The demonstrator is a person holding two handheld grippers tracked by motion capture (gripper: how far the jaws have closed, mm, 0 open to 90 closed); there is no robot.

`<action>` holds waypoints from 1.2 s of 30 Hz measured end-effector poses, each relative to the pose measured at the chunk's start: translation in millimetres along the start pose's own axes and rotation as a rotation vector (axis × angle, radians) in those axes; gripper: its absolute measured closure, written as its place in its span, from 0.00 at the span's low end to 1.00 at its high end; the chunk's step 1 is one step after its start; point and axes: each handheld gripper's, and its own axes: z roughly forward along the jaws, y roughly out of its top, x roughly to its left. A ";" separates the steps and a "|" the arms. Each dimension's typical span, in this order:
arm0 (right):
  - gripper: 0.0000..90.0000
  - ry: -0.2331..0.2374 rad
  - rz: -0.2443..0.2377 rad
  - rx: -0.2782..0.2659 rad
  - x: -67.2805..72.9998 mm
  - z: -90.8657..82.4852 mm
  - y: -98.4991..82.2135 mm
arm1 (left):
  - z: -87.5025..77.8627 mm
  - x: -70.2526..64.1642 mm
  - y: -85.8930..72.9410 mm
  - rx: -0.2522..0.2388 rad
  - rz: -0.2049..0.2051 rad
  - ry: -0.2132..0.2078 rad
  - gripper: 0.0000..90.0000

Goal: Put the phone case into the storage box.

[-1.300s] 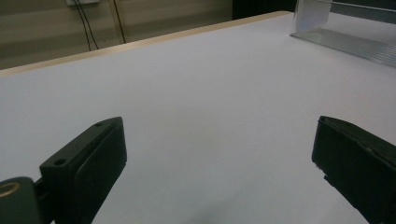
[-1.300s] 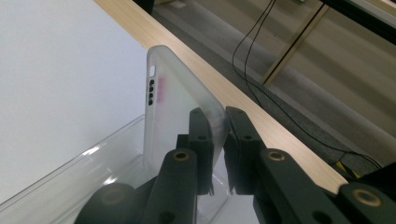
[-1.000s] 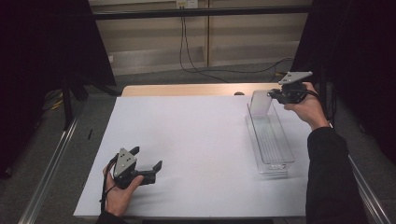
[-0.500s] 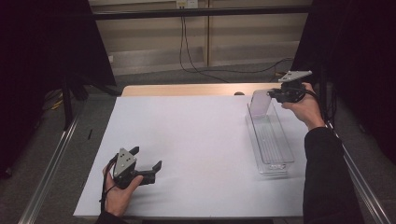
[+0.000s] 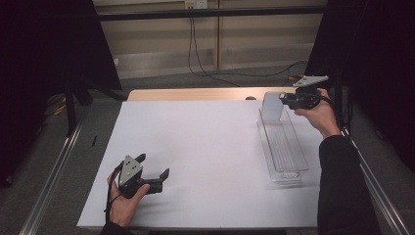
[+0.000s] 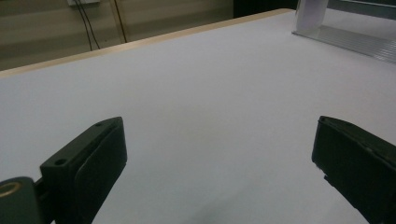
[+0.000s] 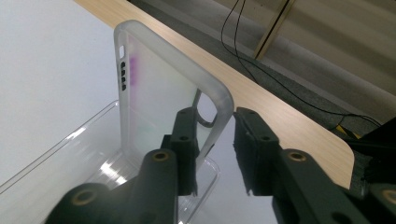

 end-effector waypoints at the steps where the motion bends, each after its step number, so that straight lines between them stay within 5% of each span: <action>1: 0.75 0.000 0.000 0.000 0.0 0.0 0.0 | 0.0 0.0 0.0 0.000 0.000 0.000 0.04; 27: 0.06 -0.012 0.205 -0.056 -3.4 -10.2 -11.3 | 1.2 2.0 2.2 -0.022 -0.030 0.009 0.03; 36: 0.02 -0.024 0.248 -0.087 4.7 -10.0 -13.6 | -5.7 4.5 1.9 -0.045 -0.050 0.018 0.03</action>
